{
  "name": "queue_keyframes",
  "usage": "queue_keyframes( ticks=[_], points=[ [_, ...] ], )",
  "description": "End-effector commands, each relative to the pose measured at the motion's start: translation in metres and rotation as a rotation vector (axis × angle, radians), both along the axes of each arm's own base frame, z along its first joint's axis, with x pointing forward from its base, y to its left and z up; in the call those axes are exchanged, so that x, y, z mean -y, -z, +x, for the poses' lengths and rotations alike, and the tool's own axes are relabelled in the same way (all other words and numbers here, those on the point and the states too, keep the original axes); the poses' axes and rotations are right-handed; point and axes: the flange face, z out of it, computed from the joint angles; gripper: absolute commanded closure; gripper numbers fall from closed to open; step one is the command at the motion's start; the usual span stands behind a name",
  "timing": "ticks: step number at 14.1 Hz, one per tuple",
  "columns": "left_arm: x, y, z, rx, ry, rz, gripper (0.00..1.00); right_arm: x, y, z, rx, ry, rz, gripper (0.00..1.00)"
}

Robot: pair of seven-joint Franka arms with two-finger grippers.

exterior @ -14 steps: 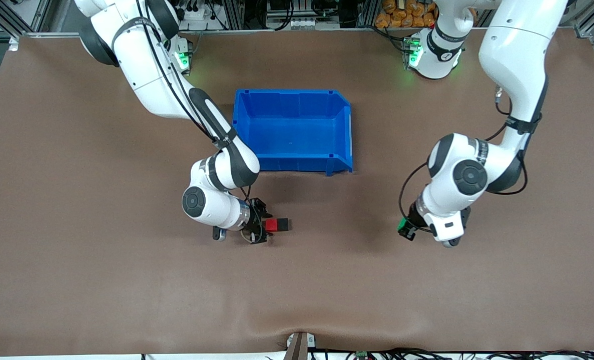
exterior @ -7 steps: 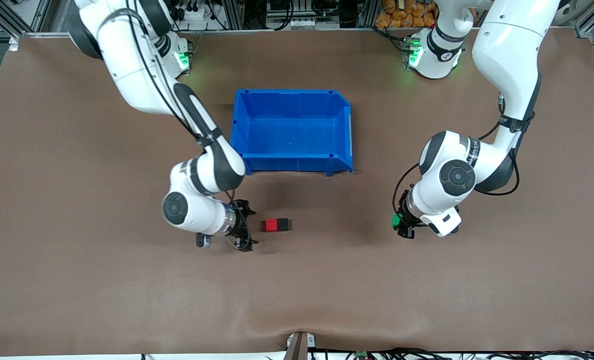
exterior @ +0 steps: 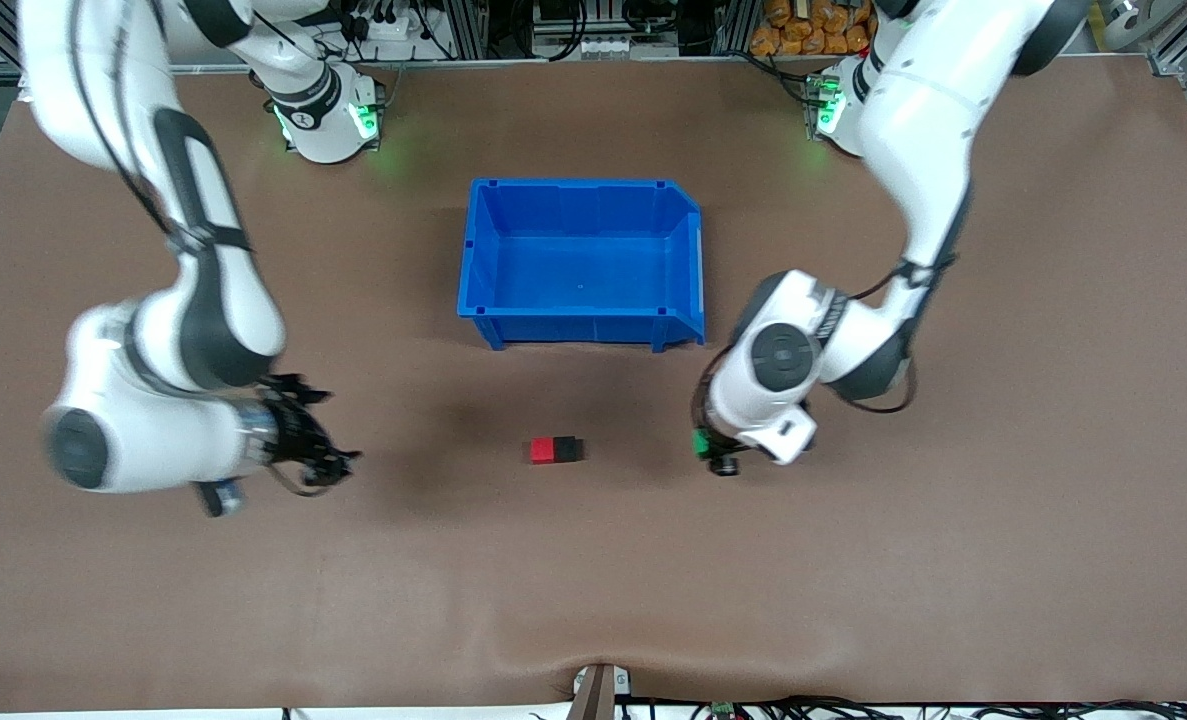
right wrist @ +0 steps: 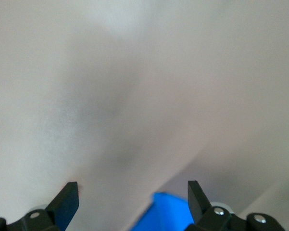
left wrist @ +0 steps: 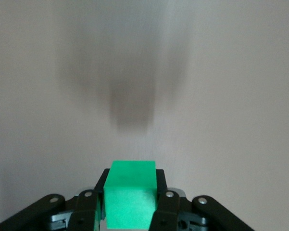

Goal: Attach green and red cubes to black cube

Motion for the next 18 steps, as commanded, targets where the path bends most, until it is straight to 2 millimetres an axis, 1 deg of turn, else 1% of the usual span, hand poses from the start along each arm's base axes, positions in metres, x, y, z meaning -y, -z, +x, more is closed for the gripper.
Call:
queue_keyframes(
  ticks=[1,2,3,4,5,6,7,8,9,10,11,12,14,15,16,17,18],
  points=[
    [0.036,0.008,0.011,0.024,-0.045,-0.016,1.00,0.041,-0.076,-0.032,0.030,-0.267,0.032,0.00],
    [0.049,0.014,0.006,0.024,-0.044,-0.028,1.00,0.062,-0.091,-0.041,0.017,-0.282,0.049,0.00],
    [0.062,0.020,-0.001,0.019,-0.040,-0.044,1.00,0.074,-0.108,-0.049,0.025,-0.313,0.061,0.00],
    [0.070,0.023,-0.006,0.012,-0.040,-0.057,1.00,0.085,-0.133,-0.057,0.068,-0.365,0.076,0.00],
    [0.077,0.029,-0.013,0.002,-0.032,-0.058,1.00,0.096,-0.163,-0.067,0.128,-0.444,0.080,0.00],
    [0.087,0.038,-0.019,0.002,-0.019,-0.062,1.00,0.101,-0.189,-0.079,0.175,-0.548,0.069,0.00],
    [0.099,0.047,-0.026,0.019,-0.006,-0.078,1.00,0.103,-0.216,-0.097,0.199,-0.652,0.051,0.00],
    [0.106,0.048,-0.029,0.032,0.000,-0.090,1.00,0.107,-0.233,-0.110,0.214,-0.716,0.051,0.00],
    [0.107,0.051,-0.029,0.038,0.000,-0.095,1.00,0.111,-0.241,-0.121,0.225,-0.747,0.055,0.00],
    [0.108,0.052,-0.029,0.046,0.000,-0.105,1.00,0.116,-0.246,-0.135,0.223,-0.745,0.055,0.00],
    [0.113,0.050,-0.030,0.062,0.006,-0.116,1.00,0.116,-0.244,-0.154,0.213,-0.744,0.054,0.00],
    [0.117,0.057,-0.033,0.064,0.010,-0.122,1.00,0.116,-0.240,-0.172,0.233,-0.742,0.042,0.00],
    [0.122,0.058,-0.031,0.089,0.010,-0.143,1.00,0.119,-0.209,-0.206,0.272,-0.728,0.025,0.00],
    [0.124,0.058,-0.030,0.101,0.011,-0.153,1.00,0.119,-0.208,-0.215,0.294,-0.726,0.016,0.00],
    [0.123,0.058,-0.029,0.105,0.010,-0.155,1.00,0.116,-0.219,-0.213,0.320,-0.722,0.009,0.00],
    [0.124,0.060,-0.030,0.106,0.012,-0.156,1.00,0.112,-0.235,-0.203,0.347,-0.730,-0.006,0.00],
    [0.124,0.060,-0.029,0.111,0.010,-0.160,1.00,0.120,-0.248,-0.192,0.355,-0.719,-0.018,0.00]
  ],
)
